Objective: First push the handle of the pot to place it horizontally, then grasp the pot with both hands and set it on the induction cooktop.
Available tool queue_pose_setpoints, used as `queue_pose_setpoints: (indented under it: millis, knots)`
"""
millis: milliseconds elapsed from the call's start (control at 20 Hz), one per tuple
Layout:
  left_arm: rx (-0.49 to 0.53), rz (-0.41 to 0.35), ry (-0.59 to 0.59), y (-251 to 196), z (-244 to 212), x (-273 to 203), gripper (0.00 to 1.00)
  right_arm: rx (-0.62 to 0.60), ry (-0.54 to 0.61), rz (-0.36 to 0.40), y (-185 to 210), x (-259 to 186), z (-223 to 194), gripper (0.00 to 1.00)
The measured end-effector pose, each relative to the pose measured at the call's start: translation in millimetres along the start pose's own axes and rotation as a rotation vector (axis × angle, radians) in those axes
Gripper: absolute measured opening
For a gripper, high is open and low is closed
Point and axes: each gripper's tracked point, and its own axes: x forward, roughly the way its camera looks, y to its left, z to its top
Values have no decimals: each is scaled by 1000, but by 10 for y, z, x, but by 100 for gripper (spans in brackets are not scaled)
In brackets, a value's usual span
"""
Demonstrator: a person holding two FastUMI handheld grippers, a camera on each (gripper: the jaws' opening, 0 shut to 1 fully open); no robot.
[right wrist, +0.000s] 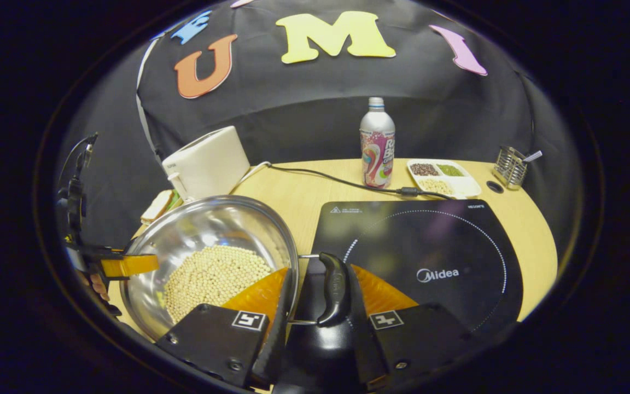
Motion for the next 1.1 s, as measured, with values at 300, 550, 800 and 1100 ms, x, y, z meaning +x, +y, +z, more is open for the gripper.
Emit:
queue_pose_setpoints:
  millis: [300,550,800,1100]
  knots:
    - [-17,-6,-31,-114,106,-458,61,-21,-47,24,-18,-498,210,55]
    - [-31,-32,-67,-389,334,-855,61,-36,-98,27,-170,-1001,579,53]
    - [-19,-55,-96,-804,598,-1171,61,-40,-157,21,-461,-1428,898,53]
    - [6,-115,-104,-1434,771,-1216,61,-44,-190,-16,-1053,-1752,1158,53]
